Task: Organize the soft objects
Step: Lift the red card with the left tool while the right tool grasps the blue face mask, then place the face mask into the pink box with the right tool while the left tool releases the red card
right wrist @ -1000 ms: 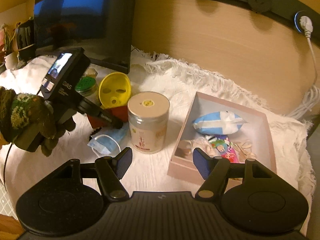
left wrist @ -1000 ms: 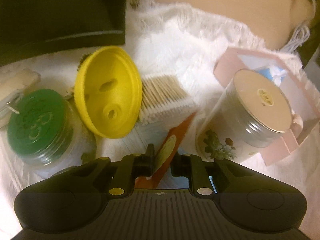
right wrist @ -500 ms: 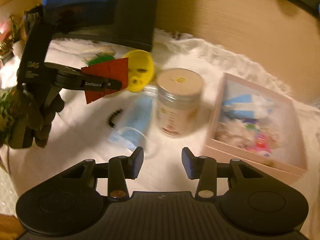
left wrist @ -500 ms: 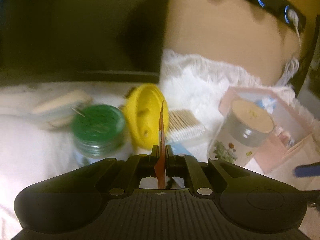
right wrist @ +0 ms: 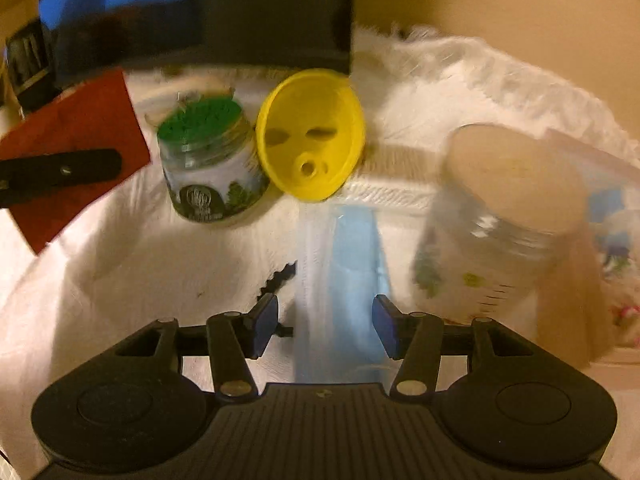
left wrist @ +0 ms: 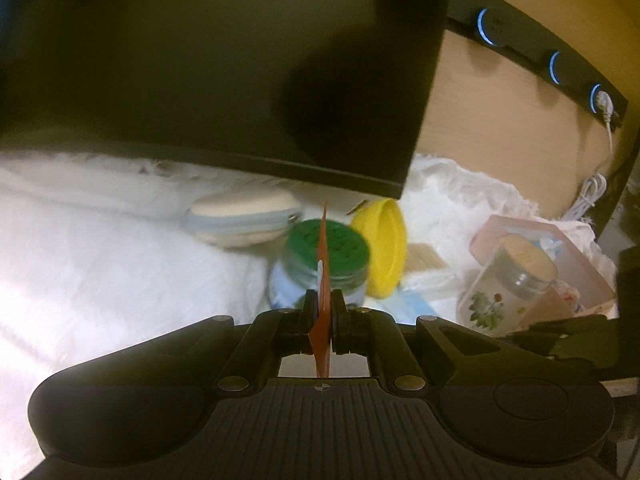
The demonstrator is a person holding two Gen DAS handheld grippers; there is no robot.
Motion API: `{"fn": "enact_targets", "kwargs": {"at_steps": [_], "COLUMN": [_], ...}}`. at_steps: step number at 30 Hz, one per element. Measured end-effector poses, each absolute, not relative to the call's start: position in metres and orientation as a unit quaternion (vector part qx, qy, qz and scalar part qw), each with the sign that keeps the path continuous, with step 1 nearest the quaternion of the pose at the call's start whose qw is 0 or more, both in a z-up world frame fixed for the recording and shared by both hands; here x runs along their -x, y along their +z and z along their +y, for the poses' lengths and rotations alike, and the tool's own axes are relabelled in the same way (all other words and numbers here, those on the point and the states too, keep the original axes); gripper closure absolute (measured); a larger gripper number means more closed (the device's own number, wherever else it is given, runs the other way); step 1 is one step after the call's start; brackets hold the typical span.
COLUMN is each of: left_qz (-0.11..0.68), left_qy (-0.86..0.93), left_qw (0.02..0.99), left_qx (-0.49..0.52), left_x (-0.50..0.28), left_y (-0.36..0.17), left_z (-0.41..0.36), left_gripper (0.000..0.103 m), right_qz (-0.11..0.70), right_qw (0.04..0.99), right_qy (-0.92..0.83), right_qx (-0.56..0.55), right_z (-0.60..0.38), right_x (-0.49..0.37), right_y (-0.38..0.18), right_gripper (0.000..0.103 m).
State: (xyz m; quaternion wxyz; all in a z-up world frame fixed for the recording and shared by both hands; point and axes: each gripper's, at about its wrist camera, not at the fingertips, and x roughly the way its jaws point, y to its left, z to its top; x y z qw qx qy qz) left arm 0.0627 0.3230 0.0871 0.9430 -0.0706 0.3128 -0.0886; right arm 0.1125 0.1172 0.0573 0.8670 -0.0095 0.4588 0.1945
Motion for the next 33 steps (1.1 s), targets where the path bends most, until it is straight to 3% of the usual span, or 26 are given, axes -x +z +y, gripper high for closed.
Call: {"fn": "enact_targets", "kwargs": {"at_steps": [2,4,10,17,24,33], "left_qz": [0.313,0.307,0.26,0.208,0.19,0.212], "left_qy": [-0.087,-0.087,-0.095,-0.12,-0.169,-0.263], "left_qw": [0.943,0.945,0.958,0.97,0.966,0.941], "left_qx": [0.073,0.073,0.068,0.036,0.038,0.036], "left_x": [-0.062,-0.062,-0.075,-0.107,-0.138,-0.156], "left_y": [0.087,0.092,0.135,0.196,0.228,0.226], "left_z": [0.328,0.331,0.335,0.306,0.244,0.131], "left_gripper": [0.095,0.095,0.095,0.095,0.095,0.095], "right_qz": [0.461,0.459,0.387,0.283,0.234,0.244], "right_qw": [0.866,0.864,0.884,0.93,0.955,0.963], "right_qy": [0.191,0.207,0.26,0.232,0.18,0.107], "right_qx": [0.026,0.012,-0.04,-0.03,-0.009,-0.026], "right_z": [0.123,0.118,0.088,0.043,-0.019,-0.102], "right_x": [-0.113,-0.113,-0.117,-0.128,-0.121,-0.122], "right_y": [0.06,0.076,0.168,0.252,0.27,0.255], "right_gripper": [0.083,0.098,0.099,0.099,0.099,0.099]}}
